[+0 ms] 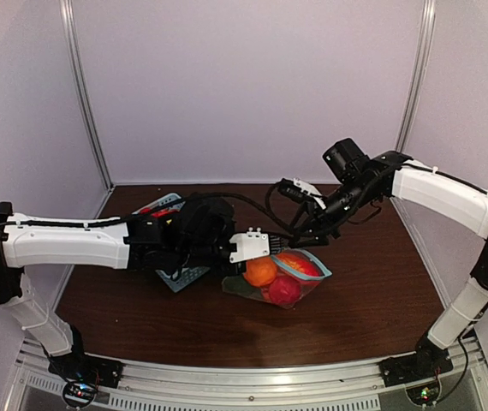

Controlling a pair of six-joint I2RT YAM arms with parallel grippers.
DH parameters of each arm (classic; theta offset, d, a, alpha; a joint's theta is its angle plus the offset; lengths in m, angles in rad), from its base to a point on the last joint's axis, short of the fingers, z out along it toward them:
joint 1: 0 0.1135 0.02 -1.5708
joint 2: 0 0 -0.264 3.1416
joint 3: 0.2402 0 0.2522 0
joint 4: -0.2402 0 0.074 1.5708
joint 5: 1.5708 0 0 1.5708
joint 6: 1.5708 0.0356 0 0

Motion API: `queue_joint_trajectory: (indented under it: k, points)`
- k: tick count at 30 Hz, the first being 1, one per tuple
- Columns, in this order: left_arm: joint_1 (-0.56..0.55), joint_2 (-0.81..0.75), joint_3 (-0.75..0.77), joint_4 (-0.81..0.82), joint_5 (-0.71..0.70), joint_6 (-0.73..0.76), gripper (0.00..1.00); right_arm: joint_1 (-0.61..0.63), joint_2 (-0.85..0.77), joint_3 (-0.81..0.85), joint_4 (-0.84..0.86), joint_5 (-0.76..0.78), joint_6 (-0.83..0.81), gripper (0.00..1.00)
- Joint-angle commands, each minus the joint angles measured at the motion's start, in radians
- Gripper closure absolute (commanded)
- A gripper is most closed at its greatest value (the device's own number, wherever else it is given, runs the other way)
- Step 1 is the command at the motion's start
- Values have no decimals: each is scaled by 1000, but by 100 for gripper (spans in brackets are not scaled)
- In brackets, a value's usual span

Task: Place the food in the zip-top bag and seal the zipper
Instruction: Adjust the fake fruit in the zipper food storage bag, then pass from the left arm to the right

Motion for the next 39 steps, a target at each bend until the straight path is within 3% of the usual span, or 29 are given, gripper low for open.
queue_joint_trajectory:
  k: [1, 4, 8, 13, 17, 22, 27, 32, 39]
  points:
    - [5, -22, -21, 61, 83, -98, 100, 36, 7, -16, 45, -97, -24, 46]
    - [5, -26, -18, 48, 107, -133, 100, 54, 10, -19, 63, -120, -20, 46]
    - [5, -20, 20, -59, 125, -184, 100, 70, 4, -23, 3, -147, -71, 38]
    - [4, -41, 17, -178, 205, -241, 100, 63, -107, -100, 5, -61, -67, 29]
    - [5, -30, 30, -263, 240, -312, 100, -23, -178, -192, -47, -80, -70, 26]
    - [4, -54, 1, -238, 258, -343, 100, -96, -249, -289, -120, -3, -172, 20]
    - [5, -67, -13, -214, 238, -340, 100, -96, -291, -373, -23, 52, -144, 23]
    - [5, -65, -24, -208, 226, -332, 100, -96, -269, -398, -44, 50, -213, 33]
    - [5, -55, -38, -186, 208, -322, 100, -93, -255, -427, 63, 67, -159, 38]
